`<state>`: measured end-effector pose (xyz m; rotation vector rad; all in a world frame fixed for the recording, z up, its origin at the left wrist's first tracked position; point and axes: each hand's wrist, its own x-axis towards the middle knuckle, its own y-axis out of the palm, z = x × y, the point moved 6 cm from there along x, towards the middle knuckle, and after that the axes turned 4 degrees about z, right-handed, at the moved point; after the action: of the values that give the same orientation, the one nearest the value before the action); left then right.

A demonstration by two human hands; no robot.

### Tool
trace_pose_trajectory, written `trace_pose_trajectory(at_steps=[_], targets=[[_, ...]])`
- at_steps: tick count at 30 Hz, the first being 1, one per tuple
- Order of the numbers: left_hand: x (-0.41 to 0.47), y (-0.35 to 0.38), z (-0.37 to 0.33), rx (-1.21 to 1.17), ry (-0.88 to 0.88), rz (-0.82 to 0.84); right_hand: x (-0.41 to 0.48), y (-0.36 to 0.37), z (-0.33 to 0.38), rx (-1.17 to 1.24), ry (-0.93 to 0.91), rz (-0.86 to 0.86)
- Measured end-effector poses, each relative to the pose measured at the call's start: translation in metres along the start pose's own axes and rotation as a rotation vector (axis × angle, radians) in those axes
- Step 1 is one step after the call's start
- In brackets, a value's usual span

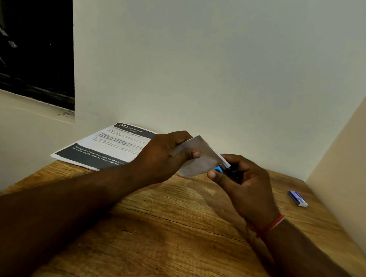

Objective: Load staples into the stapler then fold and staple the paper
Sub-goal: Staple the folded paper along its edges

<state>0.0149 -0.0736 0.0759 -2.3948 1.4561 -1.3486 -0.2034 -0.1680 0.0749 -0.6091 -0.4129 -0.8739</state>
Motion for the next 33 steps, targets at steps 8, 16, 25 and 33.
trace_pose_trajectory(at_steps=[8,16,25,33], targets=[[-0.001,0.002,0.001,0.013,-0.001,0.030,0.001,-0.001,0.004,-0.053,-0.066,-0.004],[-0.003,0.010,-0.018,0.106,0.125,0.160,-0.002,-0.002,0.014,-0.270,-0.205,-0.018],[-0.002,0.005,-0.031,0.226,0.200,0.109,-0.003,-0.002,0.027,-0.385,-0.315,0.001],[-0.001,0.007,-0.025,0.180,0.155,0.152,-0.005,-0.006,0.022,-0.255,-0.226,-0.050]])
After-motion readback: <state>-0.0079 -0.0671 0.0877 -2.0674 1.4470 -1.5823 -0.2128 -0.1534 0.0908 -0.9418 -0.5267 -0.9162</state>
